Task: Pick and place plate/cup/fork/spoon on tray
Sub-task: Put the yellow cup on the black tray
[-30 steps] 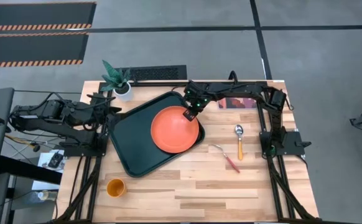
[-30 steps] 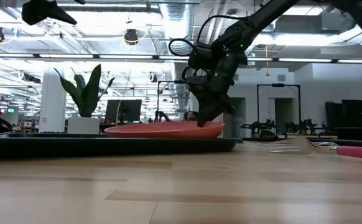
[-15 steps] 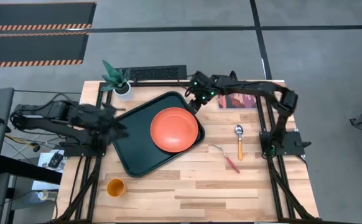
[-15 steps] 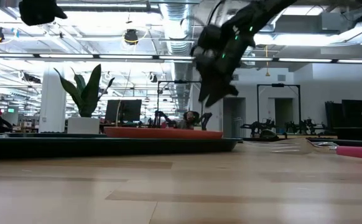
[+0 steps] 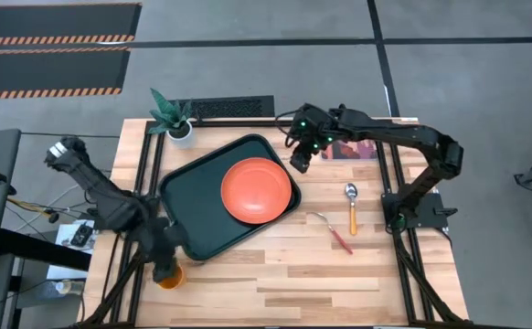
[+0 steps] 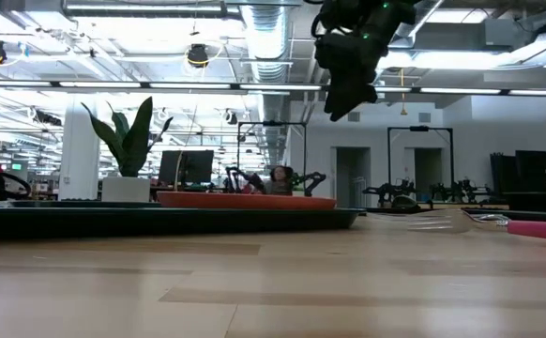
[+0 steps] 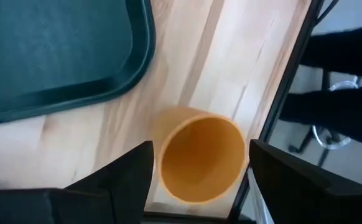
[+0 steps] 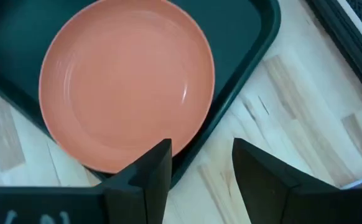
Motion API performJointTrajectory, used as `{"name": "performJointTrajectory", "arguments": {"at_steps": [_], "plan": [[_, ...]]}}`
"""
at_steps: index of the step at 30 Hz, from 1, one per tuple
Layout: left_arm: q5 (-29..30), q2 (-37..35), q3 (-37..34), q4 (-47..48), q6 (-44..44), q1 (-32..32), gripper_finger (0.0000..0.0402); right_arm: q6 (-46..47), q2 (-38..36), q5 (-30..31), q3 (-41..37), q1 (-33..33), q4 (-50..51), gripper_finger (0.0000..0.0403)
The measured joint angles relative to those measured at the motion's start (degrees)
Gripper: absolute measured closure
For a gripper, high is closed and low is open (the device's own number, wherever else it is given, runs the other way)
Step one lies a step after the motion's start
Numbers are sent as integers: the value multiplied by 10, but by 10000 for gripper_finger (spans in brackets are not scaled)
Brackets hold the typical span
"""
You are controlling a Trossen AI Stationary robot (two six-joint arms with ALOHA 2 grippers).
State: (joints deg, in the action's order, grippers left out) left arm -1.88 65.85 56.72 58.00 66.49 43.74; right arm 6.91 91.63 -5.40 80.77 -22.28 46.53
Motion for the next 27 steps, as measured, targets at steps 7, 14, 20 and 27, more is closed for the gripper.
{"name": "performJointTrajectory", "arguments": {"at_steps": [7, 14, 20, 27], "plan": [[57, 0, 0, 17, 65, 94, 151, -15, 4, 1, 0, 5, 14, 209], [62, 18, 0, 62, 75, 112, 151, -14, 14, -1, -8, 11, 4, 213], [68, 18, -31, 19, 88, 111, 151, -14, 14, -1, -21, 14, 4, 211], [38, 18, -89, -12, 127, 111, 151, -14, 14, -4, -23, 14, 6, 217]]}}
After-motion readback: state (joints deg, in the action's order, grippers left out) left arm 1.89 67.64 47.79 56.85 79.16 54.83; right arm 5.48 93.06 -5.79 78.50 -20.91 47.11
